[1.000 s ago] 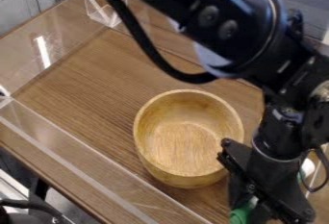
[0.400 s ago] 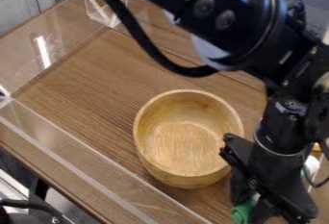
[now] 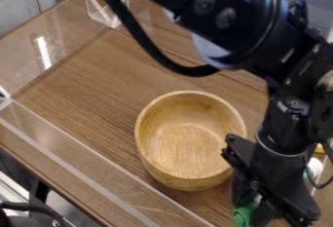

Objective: Put the green marker in the brown bowl

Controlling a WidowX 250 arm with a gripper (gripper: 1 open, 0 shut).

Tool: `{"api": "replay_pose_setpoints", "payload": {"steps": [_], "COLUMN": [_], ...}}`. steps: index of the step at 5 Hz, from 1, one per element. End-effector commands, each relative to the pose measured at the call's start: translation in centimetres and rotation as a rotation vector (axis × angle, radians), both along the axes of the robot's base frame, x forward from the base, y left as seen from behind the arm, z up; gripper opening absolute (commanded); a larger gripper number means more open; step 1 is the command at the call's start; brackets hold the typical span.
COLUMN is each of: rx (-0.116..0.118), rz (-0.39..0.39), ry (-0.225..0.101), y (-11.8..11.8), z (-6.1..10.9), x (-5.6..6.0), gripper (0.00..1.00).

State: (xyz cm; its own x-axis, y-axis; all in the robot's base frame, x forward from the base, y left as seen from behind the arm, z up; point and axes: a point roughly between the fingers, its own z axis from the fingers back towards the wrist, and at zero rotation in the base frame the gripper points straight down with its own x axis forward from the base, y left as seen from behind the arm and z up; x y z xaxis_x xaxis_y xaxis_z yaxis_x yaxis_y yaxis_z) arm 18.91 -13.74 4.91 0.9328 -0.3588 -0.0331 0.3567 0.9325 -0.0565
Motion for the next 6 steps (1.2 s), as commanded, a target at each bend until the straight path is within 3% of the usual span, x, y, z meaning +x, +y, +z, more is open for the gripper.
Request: {"api": "replay_pose_setpoints", "payload": {"steps": [1, 6], "rx": [-0.046, -0.05], "rz": [0.008, -0.009], "ry": [-0.068, -0.061], "y": [-0.33, 0.21], "z": [1.97, 2.44], "x": [1.2, 1.09], "gripper": [0.0, 0.0]}}
